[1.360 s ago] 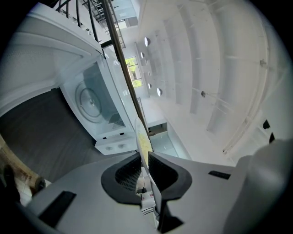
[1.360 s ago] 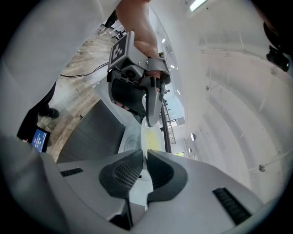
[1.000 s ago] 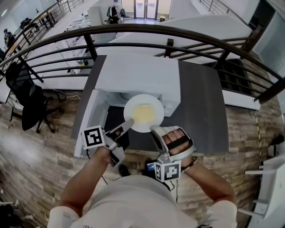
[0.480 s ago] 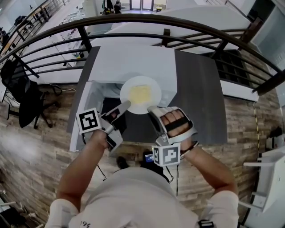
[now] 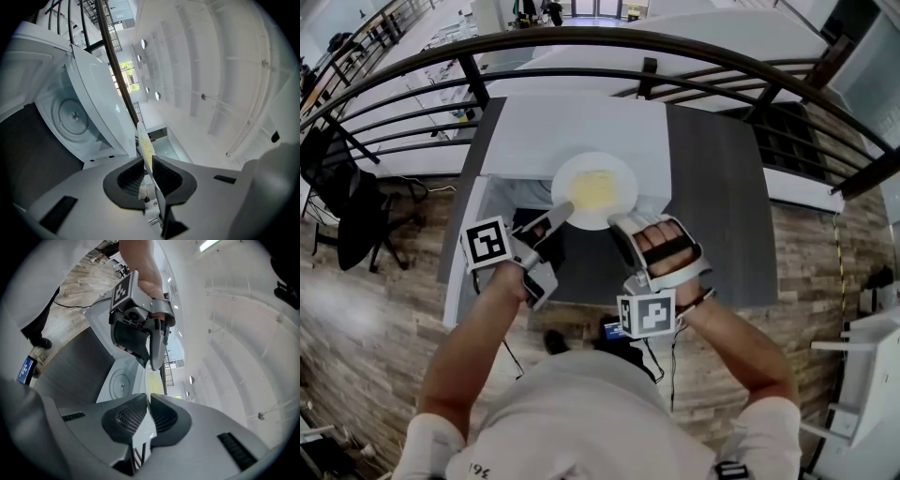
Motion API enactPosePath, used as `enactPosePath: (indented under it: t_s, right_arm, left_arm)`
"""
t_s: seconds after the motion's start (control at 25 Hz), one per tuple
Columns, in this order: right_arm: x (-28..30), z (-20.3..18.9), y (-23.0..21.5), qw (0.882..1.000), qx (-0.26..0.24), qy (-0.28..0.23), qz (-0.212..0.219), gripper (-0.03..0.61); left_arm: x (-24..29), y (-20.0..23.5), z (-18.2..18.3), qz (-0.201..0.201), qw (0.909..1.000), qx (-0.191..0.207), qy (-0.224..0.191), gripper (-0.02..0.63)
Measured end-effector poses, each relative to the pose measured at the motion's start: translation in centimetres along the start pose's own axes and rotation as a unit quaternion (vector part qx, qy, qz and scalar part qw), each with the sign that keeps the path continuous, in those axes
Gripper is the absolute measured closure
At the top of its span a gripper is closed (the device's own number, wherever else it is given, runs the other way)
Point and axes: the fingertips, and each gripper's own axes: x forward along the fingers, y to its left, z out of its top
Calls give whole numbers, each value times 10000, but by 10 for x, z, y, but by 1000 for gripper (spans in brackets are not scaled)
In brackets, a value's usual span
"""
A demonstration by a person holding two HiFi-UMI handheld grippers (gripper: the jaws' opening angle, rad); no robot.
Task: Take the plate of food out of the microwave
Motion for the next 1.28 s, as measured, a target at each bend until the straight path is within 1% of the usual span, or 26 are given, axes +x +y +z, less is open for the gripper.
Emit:
enactPosePath:
  t_s: [0.36, 0.52, 0.64, 0.84, 1.08, 1.16, 1.28]
  right_arm:
    - [24, -14, -1, 10000, -41, 51, 4, 552]
    - [33, -16, 7, 10000, 59, 72, 31, 555]
    - [48, -27, 15, 9997, 110, 152, 129, 557]
    - [72, -43, 13, 9994, 164, 256, 181, 557]
    - [74, -60, 23, 9987, 204, 353, 293, 557]
    - [76, -60, 24, 9987, 245, 351, 262, 557]
    - [80, -58, 28, 9983, 303, 368, 331, 558]
  left_arm:
    - [18, 11, 18, -51, 9999, 116, -58, 578]
    - [21, 20, 21, -32, 9998, 188, -93, 578]
    - [33, 32, 28, 16, 9997, 205, -101, 578]
    - [52, 47, 43, 48, 9997, 205, -155, 578]
    - [67, 60, 36, 240, 9995, 183, -123, 578]
    - [68, 64, 35, 291, 9994, 165, -95, 578]
    - [67, 69, 37, 276, 9995, 70, -100, 578]
